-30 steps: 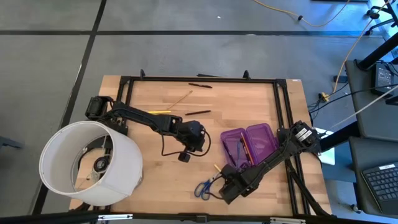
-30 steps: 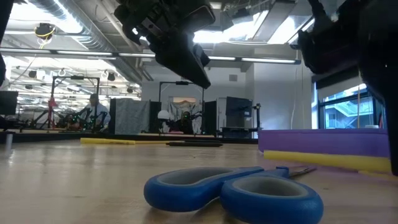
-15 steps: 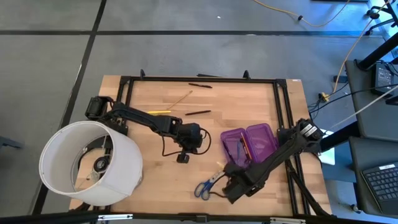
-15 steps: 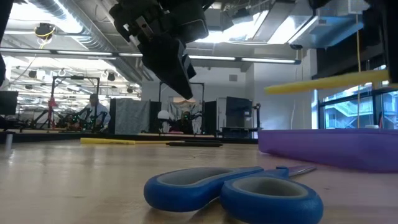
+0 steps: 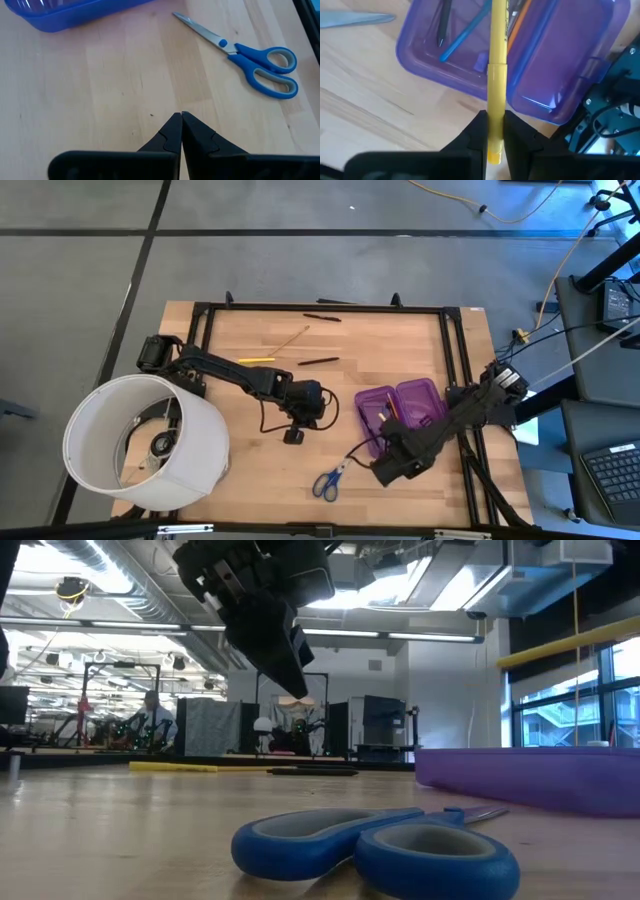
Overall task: Pick & place school supplies into a supply box
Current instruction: Put the bottom yellow pen into the supply box
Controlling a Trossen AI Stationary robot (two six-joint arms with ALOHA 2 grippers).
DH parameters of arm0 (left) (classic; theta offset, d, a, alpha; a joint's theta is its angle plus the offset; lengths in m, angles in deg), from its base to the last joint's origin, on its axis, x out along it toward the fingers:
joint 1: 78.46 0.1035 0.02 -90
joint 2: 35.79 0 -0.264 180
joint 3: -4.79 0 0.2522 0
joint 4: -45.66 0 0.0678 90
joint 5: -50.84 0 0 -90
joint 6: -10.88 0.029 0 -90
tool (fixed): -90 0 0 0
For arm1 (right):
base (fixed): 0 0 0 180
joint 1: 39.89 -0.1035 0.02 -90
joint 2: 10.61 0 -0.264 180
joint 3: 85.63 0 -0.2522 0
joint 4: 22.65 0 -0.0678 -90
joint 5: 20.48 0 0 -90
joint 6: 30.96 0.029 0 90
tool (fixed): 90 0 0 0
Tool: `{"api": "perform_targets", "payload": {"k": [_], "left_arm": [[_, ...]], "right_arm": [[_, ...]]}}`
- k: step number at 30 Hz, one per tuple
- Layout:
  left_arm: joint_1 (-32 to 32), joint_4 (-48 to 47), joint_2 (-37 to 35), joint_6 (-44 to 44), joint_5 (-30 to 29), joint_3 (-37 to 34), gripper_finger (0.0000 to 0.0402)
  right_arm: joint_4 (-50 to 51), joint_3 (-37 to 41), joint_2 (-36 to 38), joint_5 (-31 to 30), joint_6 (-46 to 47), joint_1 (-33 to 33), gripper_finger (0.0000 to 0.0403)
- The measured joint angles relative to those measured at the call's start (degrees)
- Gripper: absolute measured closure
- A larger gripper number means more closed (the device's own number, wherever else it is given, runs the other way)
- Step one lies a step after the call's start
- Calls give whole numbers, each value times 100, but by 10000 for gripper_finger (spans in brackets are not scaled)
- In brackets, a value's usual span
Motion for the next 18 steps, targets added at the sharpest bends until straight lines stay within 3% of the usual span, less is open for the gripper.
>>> {"api": "perform_targets", "payload": {"k": [18], "left_arm": [[0,41,0,6,-4,-164,399]], "right_arm": [[-929,1335,432,1814,-1546,1400,355]]}}
